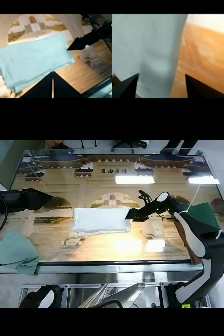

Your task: Fold the shirts.

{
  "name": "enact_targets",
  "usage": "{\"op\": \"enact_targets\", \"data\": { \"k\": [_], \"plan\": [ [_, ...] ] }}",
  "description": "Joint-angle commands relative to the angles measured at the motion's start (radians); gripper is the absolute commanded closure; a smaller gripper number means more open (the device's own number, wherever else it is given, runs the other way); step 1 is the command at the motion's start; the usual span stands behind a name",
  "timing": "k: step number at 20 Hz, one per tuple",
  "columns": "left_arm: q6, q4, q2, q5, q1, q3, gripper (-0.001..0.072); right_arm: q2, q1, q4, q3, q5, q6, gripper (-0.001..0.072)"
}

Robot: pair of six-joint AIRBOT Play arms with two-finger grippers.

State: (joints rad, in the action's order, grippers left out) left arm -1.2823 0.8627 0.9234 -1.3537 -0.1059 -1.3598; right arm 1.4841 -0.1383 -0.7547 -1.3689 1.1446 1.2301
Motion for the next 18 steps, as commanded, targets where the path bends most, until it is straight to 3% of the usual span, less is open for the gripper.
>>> {"op": "enact_targets", "data": {
  "k": [1,3,5,7,13,18],
  "plan": [
    [-0.001,0.001,0.000,-0.001,-0.001,0.000,0.0693,0.056,-0.011,0.085,0.001,-0.012,-0.037,0.0072],
    [-0.001,0.001,0.000,0.000,-0.001,0.000,0.0693,0.060,-0.021,0.137,0.001,-0.012,-0.074,0.0104],
    [-0.001,0.001,0.000,0.000,-0.001,0.000,0.0693,0.056,-0.027,0.200,0.000,-0.010,-0.128,0.0538],
    [-0.001,0.001,-0.001,-0.002,-0.001,0.000,0.0693,0.026,-0.023,0.209,-0.020,-0.010,-0.146,0.0690],
    [-0.001,0.001,0.000,-0.002,-0.001,0.000,0.0693,-0.187,0.105,0.188,-0.249,-0.011,-0.113,0.0691],
    [-0.001,0.001,0.000,-0.008,-0.001,0.000,0.0693,-0.250,0.359,0.188,-0.448,-0.011,-0.014,0.0692]
  ]
}}
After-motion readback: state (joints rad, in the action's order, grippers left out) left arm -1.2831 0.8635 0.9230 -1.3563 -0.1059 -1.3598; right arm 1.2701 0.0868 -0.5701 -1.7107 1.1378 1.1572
